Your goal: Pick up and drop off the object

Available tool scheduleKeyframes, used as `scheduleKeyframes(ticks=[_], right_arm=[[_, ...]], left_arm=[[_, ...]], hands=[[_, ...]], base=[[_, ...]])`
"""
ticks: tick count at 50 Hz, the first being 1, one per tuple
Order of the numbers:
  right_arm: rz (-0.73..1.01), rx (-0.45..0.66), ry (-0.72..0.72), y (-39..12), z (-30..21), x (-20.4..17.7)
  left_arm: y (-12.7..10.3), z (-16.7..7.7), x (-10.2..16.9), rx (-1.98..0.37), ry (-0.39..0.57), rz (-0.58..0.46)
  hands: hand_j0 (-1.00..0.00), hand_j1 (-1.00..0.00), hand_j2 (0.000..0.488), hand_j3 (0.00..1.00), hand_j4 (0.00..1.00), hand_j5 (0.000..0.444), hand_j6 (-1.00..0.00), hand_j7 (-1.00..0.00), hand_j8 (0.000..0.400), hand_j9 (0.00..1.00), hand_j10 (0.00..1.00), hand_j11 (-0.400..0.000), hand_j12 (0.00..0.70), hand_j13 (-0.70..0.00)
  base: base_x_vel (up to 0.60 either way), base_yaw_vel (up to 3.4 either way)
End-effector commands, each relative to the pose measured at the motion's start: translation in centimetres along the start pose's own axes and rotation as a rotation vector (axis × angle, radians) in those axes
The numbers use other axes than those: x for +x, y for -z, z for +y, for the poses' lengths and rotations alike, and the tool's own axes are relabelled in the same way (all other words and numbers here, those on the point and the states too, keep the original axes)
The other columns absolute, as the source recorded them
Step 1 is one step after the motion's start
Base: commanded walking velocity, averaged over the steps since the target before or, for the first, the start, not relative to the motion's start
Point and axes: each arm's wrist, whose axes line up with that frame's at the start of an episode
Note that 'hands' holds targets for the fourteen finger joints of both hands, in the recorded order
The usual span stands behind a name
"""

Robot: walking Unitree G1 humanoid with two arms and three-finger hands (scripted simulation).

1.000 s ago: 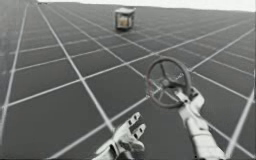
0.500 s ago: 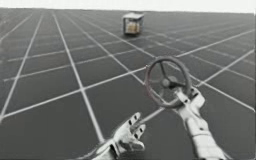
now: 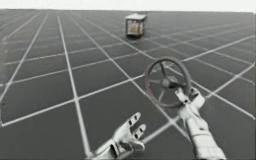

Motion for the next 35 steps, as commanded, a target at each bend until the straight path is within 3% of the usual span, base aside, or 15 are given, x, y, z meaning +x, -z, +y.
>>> scheduleKeyframes(ticks=[1,35], right_arm=[[-0.022,0.027,0.004,-0.70,-0.39,0.26],[-0.022,0.027,0.004,-0.70,-0.39,0.26]], left_arm=[[-0.05,-0.34,0.22,0.012,0.004,0.008],[-0.05,-0.34,0.22,0.012,0.004,0.008]], hands=[[0.00,0.00,0.000,1.00,1.00,0.000,0.00,0.00,0.000,1.00,1.00,-0.400,0.000,-0.700],[0.00,0.00,0.000,1.00,1.00,0.000,0.00,0.00,0.000,1.00,1.00,-0.400,0.000,-0.700]], base=[[0.54,0.12],[0.55,0.08]])
